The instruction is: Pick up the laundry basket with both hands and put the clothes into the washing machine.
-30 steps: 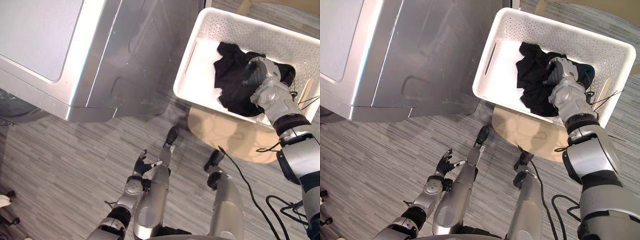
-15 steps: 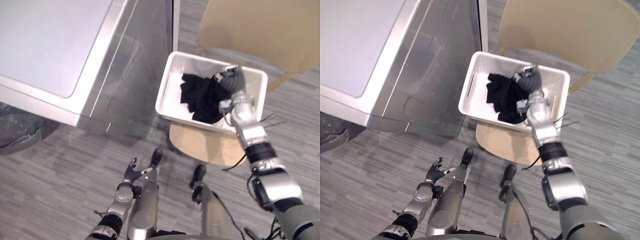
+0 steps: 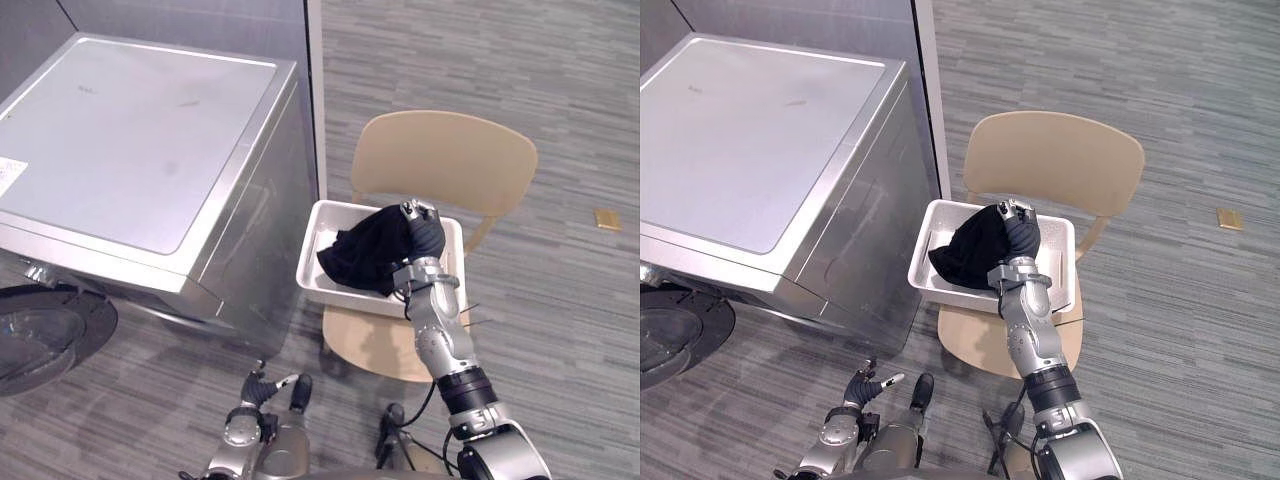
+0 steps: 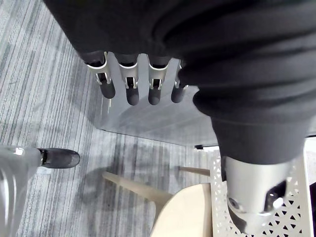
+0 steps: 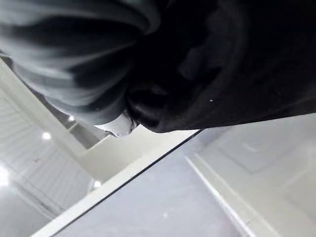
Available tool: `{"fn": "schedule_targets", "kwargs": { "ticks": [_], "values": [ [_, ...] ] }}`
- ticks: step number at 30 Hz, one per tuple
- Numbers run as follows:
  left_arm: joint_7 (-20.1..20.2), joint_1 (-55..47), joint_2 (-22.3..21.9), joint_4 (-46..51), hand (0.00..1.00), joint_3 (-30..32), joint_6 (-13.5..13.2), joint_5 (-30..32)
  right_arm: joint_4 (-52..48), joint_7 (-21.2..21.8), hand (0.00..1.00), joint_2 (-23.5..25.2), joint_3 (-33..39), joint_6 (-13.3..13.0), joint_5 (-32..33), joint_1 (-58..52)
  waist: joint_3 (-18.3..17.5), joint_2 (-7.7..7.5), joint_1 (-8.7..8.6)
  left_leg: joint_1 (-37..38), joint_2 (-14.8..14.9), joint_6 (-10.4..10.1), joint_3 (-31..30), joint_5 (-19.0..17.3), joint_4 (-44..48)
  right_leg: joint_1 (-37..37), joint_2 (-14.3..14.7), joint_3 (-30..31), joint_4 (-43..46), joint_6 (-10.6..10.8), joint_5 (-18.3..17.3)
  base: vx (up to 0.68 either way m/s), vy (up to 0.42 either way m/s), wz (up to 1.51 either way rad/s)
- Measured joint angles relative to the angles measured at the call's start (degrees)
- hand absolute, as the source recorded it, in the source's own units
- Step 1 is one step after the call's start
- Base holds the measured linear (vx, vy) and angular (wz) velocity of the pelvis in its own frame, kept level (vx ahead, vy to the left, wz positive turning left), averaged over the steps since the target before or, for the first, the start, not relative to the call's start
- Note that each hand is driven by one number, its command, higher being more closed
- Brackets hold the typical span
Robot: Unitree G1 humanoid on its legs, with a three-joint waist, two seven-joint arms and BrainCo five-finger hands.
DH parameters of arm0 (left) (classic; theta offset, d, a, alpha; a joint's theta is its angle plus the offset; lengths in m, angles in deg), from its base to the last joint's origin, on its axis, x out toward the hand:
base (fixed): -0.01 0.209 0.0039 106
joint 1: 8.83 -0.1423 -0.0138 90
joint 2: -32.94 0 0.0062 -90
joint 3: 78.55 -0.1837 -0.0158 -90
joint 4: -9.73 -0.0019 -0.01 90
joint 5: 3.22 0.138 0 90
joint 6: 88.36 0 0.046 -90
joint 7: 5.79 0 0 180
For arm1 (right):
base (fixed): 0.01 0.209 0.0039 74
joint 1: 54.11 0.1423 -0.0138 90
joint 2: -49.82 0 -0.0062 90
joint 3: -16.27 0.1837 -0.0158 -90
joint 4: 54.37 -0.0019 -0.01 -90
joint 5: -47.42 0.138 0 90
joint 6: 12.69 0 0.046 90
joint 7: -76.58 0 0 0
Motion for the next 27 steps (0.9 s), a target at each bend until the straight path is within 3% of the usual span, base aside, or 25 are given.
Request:
{"fn": "schedule_targets", "kwargs": {
  "ticks": [5,11,14,15,16,18,19,21,22,23,24,25,26,27],
  "values": [
    [-0.06,-3.87,0.30,5.12,0.00,-1.27,0.03,-0.15,-4.31,2.04,1.00,1.21,-3.61,-1.09,9.37,-3.15,-2.36,-0.40,-1.10,0.38,-0.23,0.50,0.70,-0.34,-0.17,1.29,0.01,1.50,-2.88,0.17,1.46,0.00,0.013,-0.07],
    [-0.61,-6.30,0.28,14.67,0.00,-3.32,-0.12,-2.39,-10.48,3.76,1.00,3.65,-10.02,-3.74,15.84,-1.83,-2.47,-0.62,0.36,0.95,0.74,0.53,6.92,-0.39,0.08,-2.47,0.79,7.81,-1.58,-0.59,4.05,-0.01,0.005,-0.56],
    [-1.80,-4.63,0.10,20.33,0.00,-4.11,-0.70,-3.62,-10.70,3.84,1.00,5.11,-10.39,-4.84,18.56,-1.34,-2.31,-0.46,-0.07,1.27,0.73,1.20,6.65,0.13,0.08,-6.27,0.01,8.19,9.09,0.28,-1.54,-0.07,-0.033,0.16],
    [-2.48,-3.95,0.11,22.84,0.00,-4.36,-1.17,-3.64,-11.76,3.84,1.00,5.17,-10.53,-5.44,19.63,-1.26,-2.18,-0.25,-0.13,1.16,0.74,1.91,5.21,0.31,0.09,-8.27,-0.44,9.74,17.53,-0.58,-5.69,-0.07,-0.140,1.05],
    [-3.05,-3.70,0.21,26.65,0.00,-4.75,-2.32,-4.01,-13.98,3.83,1.00,5.27,-11.18,-7.20,20.10,-1.02,-2.05,-0.37,-0.74,1.17,0.24,1.92,2.52,0.66,0.89,-9.81,-1.70,11.53,32.36,-2.07,-12.08,-0.05,-0.173,1.25],
    [-4.19,-5.07,0.31,31.78,0.00,-4.29,-3.09,-4.17,-16.02,3.83,1.00,5.85,-12.56,-7.94,20.08,0.00,-2.14,-1.13,-0.83,0.39,-0.85,1.72,-0.57,0.48,2.63,-7.48,-3.69,14.14,38.57,-1.39,-14.51,-0.02,-0.257,1.14],
    [-5.05,-6.97,0.03,36.24,0.00,-3.66,-3.52,-4.22,-18.89,3.85,1.00,6.22,-14.13,-8.06,19.93,0.75,-2.25,-1.63,0.61,-1.02,-1.14,1.65,-1.56,0.40,3.73,-5.45,-3.36,15.44,35.50,0.54,-17.67,-0.07,-0.326,0.64],
    [-5.38,-9.02,-0.59,40.67,0.00,-3.56,-4.38,-4.75,-22.23,3.90,1.00,6.47,-15.23,-8.25,19.69,1.56,-2.23,-1.54,2.49,-3.00,-1.05,1.67,-1.52,0.39,4.33,-3.65,-2.94,13.68,29.95,1.11,-22.15,-0.14,-0.314,0.13],
    [-5.62,-9.36,-1.39,42.09,0.00,-3.94,-4.73,-4.75,-23.64,3.89,1.00,6.37,-15.12,-8.64,19.27,1.82,-2.05,-0.96,3.18,-4.49,-0.55,1.66,-1.87,0.41,5.03,-3.65,-2.52,12.45,28.25,0.80,-23.97,-0.23,-0.314,0.28],
    [-6.43,-9.81,-2.49,43.82,0.00,-5.35,-4.78,-4.76,-24.25,3.71,1.00,6.19,-14.81,-10.08,19.32,1.74,-2.21,0.98,2.95,-6.82,0.77,1.72,-2.91,0.53,6.69,-4.41,-0.94,10.15,28.88,0.14,-23.53,-0.20,-0.211,0.48],
    [-6.69,-10.03,-2.59,45.92,0.00,-6.96,-4.80,-4.74,-24.27,3.44,1.00,6.01,-13.97,-10.87,19.34,1.58,-2.25,1.23,2.58,-7.90,1.02,2.29,-3.51,0.30,7.31,-5.47,-0.69,8.72,30.20,-0.74,-24.10,-0.29,-0.273,0.98],
    [-6.90,-9.67,-2.72,49.40,0.00,-9.47,-4.88,-4.70,-24.36,2.41,1.00,4.99,-12.26,-11.63,19.31,1.54,-2.29,1.42,1.41,-9.12,1.46,8.55,-2.62,-4.69,6.62,-5.52,-0.53,5.69,30.76,-1.95,-24.17,-0.19,-0.195,1.01],
    [-7.02,-8.90,-2.53,51.51,0.00,-10.76,-5.11,-4.62,-24.57,1.66,1.00,4.47,-11.25,-12.10,19.26,1.70,-2.30,1.02,0.82,-9.57,2.10,9.91,-0.42,-8.62,5.83,-5.44,-1.46,3.93,28.93,-3.03,-22.88,-0.16,-0.176,0.99],
    [-7.17,-8.28,-2.62,52.83,0.00,-11.37,-5.41,-4.62,-24.58,1.33,1.00,4.45,-10.53,-12.35,19.24,2.00,-2.18,0.51,0.43,-10.72,2.17,9.06,2.54,-8.46,7.12,-5.71,-2.09,2.95,28.08,-3.53,-22.20,-0.09,-0.041,0.72]
  ]
}}
